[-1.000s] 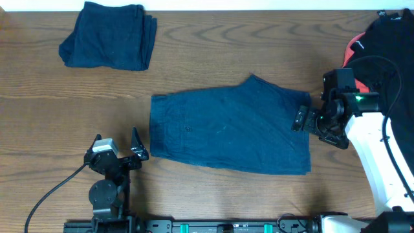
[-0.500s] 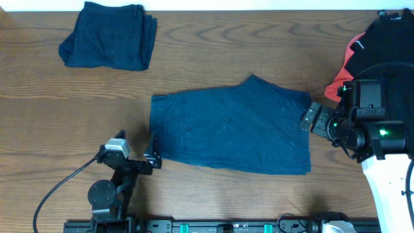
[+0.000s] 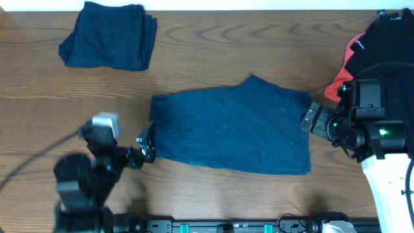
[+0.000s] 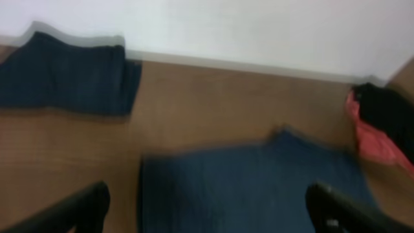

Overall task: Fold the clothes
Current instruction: 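Reach the left gripper to the shorts' left edge and grasp it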

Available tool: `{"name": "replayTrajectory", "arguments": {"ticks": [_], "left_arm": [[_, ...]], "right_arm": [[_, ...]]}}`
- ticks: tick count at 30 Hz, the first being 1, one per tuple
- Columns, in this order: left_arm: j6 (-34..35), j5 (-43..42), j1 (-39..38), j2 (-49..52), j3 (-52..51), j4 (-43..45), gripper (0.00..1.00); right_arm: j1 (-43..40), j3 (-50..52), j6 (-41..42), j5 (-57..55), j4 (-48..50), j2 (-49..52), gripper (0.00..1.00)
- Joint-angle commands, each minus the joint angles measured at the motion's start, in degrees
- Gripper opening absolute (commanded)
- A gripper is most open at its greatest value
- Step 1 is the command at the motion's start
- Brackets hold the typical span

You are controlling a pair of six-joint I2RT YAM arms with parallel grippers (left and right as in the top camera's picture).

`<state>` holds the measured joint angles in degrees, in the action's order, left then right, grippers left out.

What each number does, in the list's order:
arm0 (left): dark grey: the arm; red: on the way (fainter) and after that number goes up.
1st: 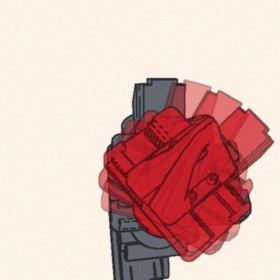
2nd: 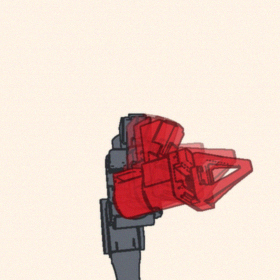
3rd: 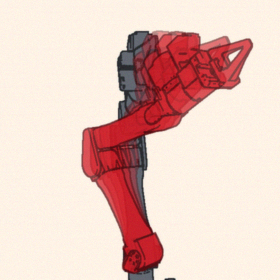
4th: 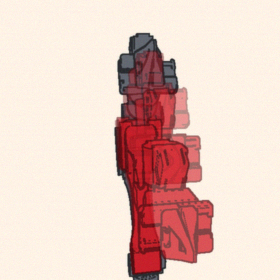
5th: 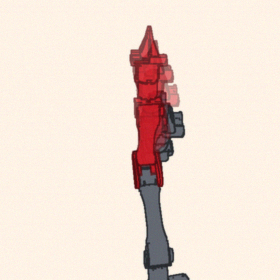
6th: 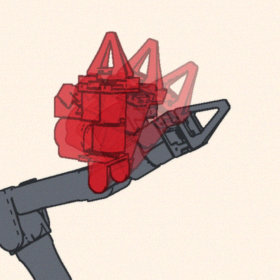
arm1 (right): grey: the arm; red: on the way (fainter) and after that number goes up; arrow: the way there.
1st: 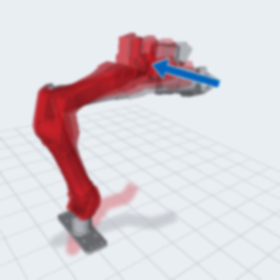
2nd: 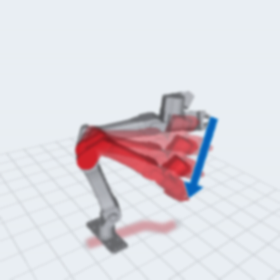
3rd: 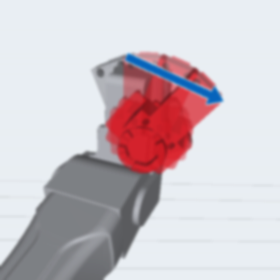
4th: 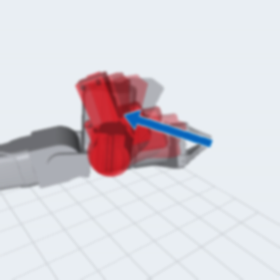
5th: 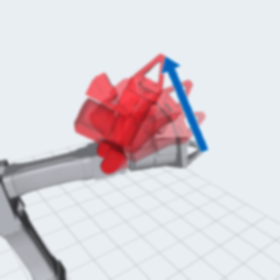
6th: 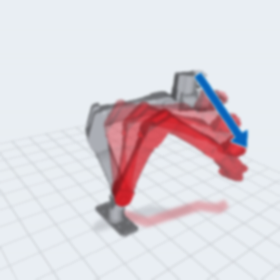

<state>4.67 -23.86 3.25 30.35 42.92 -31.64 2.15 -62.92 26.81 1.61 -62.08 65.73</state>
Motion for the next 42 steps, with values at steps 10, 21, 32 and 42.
{"name": "replayTrajectory", "arguments": {"ticks": [10, 21, 32, 42], "left_arm": [[-6.5, -1.7, 0.2, 29.2, 21.2, -18.1, 0.98], [-6.5, -1.7, 0.2, 39.3, 21.1, -19.2, 0.98], [-4.6, -1.2, 0.2, 52.2, 21.1, -13.3, 0.98], [-4.6, -1.1, 3.1, 64.5, 21.1, -9.6, 0.98]], "right_arm": [[0.3, -0.3, 1.0, -0.1, -0.1, -0.1, 0.99], [0.3, -0.3, 1.0, -0.1, -0.1, -0.1, 0.99], [0.3, -0.3, 1.0, -0.1, -0.1, -0.1, 0.99], [0.3, -0.3, 1.0, -0.1, -0.1, -0.1, 0.99]]}}
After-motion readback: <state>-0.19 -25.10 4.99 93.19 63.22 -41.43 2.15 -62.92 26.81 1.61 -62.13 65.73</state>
